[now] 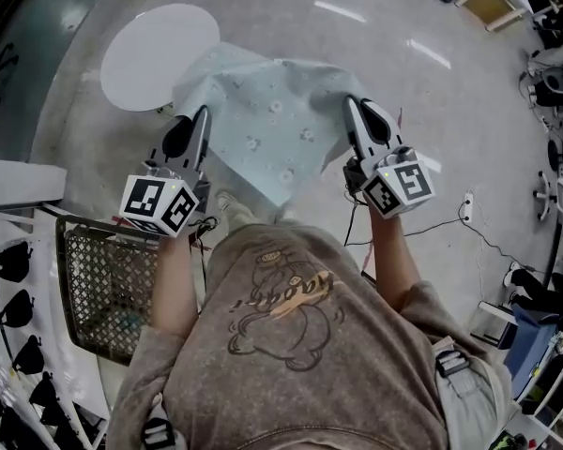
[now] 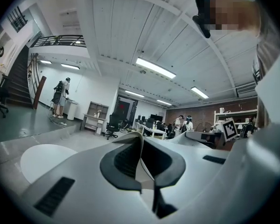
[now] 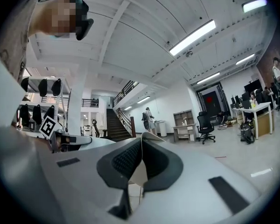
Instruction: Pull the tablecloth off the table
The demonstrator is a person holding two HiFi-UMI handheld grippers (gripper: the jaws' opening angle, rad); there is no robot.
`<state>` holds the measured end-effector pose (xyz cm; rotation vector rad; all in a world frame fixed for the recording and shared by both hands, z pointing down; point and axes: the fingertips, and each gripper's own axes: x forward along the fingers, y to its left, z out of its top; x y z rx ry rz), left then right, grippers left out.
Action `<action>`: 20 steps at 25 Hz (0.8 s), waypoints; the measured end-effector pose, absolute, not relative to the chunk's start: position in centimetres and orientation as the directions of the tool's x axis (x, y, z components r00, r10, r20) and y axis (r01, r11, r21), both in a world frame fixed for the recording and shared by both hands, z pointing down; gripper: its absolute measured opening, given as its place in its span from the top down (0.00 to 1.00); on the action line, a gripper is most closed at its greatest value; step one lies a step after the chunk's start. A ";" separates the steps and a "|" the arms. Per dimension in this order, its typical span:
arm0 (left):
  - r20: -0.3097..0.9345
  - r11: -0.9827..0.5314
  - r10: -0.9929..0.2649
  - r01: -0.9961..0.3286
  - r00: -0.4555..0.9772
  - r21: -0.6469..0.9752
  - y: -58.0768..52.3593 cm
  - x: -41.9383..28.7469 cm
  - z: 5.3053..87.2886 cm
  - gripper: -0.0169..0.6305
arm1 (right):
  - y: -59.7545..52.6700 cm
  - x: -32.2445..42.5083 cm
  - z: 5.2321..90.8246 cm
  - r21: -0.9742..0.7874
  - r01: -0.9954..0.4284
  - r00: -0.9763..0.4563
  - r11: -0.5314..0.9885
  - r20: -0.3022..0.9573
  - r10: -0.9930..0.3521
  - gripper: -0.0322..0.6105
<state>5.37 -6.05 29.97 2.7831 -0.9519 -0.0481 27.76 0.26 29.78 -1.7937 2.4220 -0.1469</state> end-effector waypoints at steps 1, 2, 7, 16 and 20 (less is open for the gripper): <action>0.034 -0.780 -0.600 -0.594 0.799 0.198 -5.9 5.9 30.0 0.94 | 0.6 28.3 29.8 -0.155 -0.947 -0.278 0.281 -0.042 -0.960 0.94; 0.035 -0.787 -0.590 -0.584 0.807 0.198 -5.8 6.5 29.9 0.94 | 1.0 28.7 29.9 -0.158 -0.950 -0.267 0.270 -0.043 -0.963 0.94; 0.038 -0.823 -0.534 -0.530 0.845 0.203 -5.4 8.4 30.1 0.94 | 2.4 30.3 30.2 -0.168 -0.962 -0.211 0.214 -0.038 -0.977 0.94; 0.054 -0.866 -0.460 -0.461 0.886 0.195 -5.4 12.3 30.4 0.94 | 4.8 33.0 31.1 -0.170 -0.977 -0.128 0.130 -0.021 -0.992 0.94; 0.067 -0.859 -0.453 -0.455 0.889 0.234 -5.8 12.7 31.3 0.94 | 4.7 33.3 31.3 -0.165 -0.978 -0.131 0.131 -0.013 -0.991 0.94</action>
